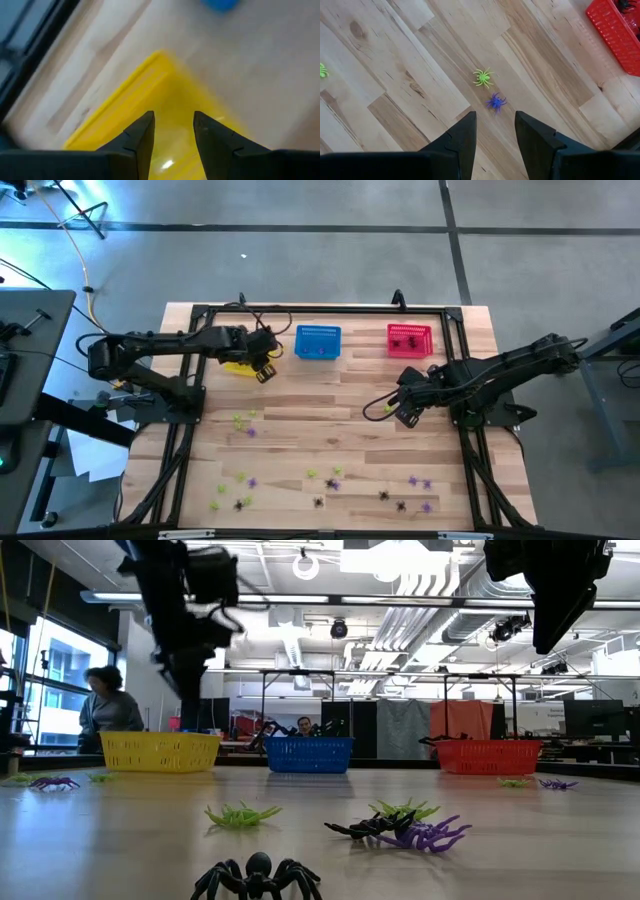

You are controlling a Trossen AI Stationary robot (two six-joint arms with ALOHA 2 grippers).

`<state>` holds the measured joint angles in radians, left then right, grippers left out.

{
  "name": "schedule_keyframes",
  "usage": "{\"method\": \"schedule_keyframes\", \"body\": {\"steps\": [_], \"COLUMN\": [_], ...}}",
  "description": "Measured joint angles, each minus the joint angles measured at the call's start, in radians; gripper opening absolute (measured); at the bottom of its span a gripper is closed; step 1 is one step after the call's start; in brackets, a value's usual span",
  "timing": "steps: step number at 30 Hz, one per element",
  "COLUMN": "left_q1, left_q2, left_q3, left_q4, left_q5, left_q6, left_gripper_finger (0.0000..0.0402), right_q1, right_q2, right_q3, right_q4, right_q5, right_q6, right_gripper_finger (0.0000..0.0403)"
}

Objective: Sort Halloween decoration
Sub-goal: Put the green spider toy into the yellow bin

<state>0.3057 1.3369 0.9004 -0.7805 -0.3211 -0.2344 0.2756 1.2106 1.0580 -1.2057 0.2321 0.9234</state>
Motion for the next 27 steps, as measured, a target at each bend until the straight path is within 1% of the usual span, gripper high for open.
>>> {"method": "schedule_keyframes", "body": {"steps": [3,9,12,16,20,25,27], "left_q1": [-0.069,-0.210,-0.280,-0.383,-0.485,-0.583,-0.621], "left_q2": [0.000,0.008,0.041,0.119,0.213,0.331,0.371], "left_q3": [0.036,0.039,0.038,0.038,0.038,0.042,0.071], "left_q4": [0.064,0.284,0.327,0.365,0.457,0.567,0.568], "left_q5": [0.056,0.107,0.110,0.112,0.150,0.173,0.185], "left_q6": [0.000,0.001,0.000,-0.022,-0.033,-0.033,-0.044], "left_gripper_finger": [0.0122,0.0122,0.0122,0.0122,0.0122,0.0122,0.0122], "right_q1": [0.000,0.000,0.000,0.000,0.000,0.000,0.000], "right_q2": [0.000,0.000,0.000,0.000,-0.001,0.000,-0.001], "right_q3": [0.000,0.000,0.000,0.000,0.000,0.000,0.000], "right_q4": [0.000,0.000,0.000,0.002,0.006,0.013,0.014], "right_q5": [0.000,0.000,0.000,0.000,0.000,0.000,0.000], "right_q6": [0.000,0.000,0.000,0.000,0.000,0.000,0.000], "right_gripper_finger": [0.0130,0.0130,0.0130,0.0130,0.0130,0.0130,0.0130]}}
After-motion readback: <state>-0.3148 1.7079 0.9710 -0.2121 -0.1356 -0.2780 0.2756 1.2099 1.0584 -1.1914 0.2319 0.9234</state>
